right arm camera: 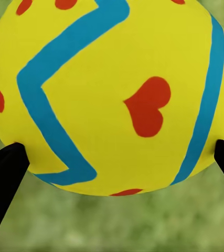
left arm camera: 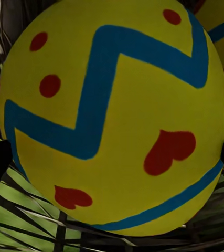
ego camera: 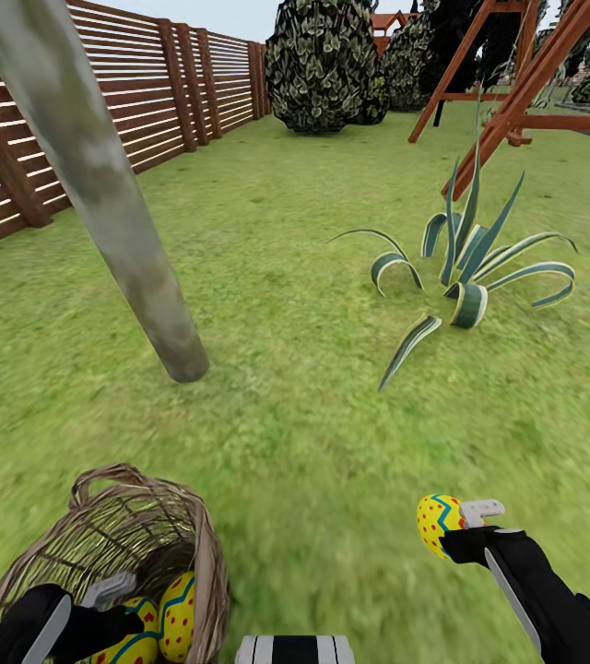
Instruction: Take the three Easter eggs out of the wicker basket on the lawn in the garden, then place them on the lawn next to a single tree (choose any tree) so that all three eggs are next to the same tree and none are left in the basket.
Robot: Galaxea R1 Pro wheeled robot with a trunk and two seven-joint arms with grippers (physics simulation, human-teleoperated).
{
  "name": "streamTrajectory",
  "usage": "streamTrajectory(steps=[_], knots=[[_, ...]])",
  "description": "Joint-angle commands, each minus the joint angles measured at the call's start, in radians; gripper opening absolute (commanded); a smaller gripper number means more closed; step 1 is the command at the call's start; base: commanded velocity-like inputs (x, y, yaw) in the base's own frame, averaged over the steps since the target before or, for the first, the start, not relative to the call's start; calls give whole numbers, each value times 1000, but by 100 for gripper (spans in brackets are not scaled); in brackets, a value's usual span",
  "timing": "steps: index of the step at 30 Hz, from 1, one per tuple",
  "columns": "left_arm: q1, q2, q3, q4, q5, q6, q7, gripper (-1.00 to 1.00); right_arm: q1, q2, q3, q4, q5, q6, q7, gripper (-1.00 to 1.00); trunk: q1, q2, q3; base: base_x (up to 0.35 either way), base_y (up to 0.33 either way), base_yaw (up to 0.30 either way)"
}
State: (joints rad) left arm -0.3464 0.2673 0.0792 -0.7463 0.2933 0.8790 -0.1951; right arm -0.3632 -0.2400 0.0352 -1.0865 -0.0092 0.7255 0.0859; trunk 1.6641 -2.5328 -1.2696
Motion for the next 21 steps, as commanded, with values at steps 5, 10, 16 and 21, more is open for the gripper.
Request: streamTrajectory(steps=[5, 10, 16, 21], knots=[[0, 0, 13, -1, -6, 5, -10, -100, 0, -1, 2, -1, -1, 5, 2, -100, 0, 0, -1, 0, 0, 0], [0, 0, 16, -1, -6, 4, -10, -100, 0, -1, 2, -1, -1, 5, 2, -100, 0, 0, -1, 0, 0, 0], [0, -2, 14, -1, -6, 4, -10, -100, 0, -1, 2, -1, -2, 5, 2, -100, 0, 0, -1, 0, 0, 0], [0, -2, 14, -1, -6, 5, -10, -100, 0, -1, 2, 0, -1, 5, 2, -100, 0, 0, -1, 0, 0, 0]])
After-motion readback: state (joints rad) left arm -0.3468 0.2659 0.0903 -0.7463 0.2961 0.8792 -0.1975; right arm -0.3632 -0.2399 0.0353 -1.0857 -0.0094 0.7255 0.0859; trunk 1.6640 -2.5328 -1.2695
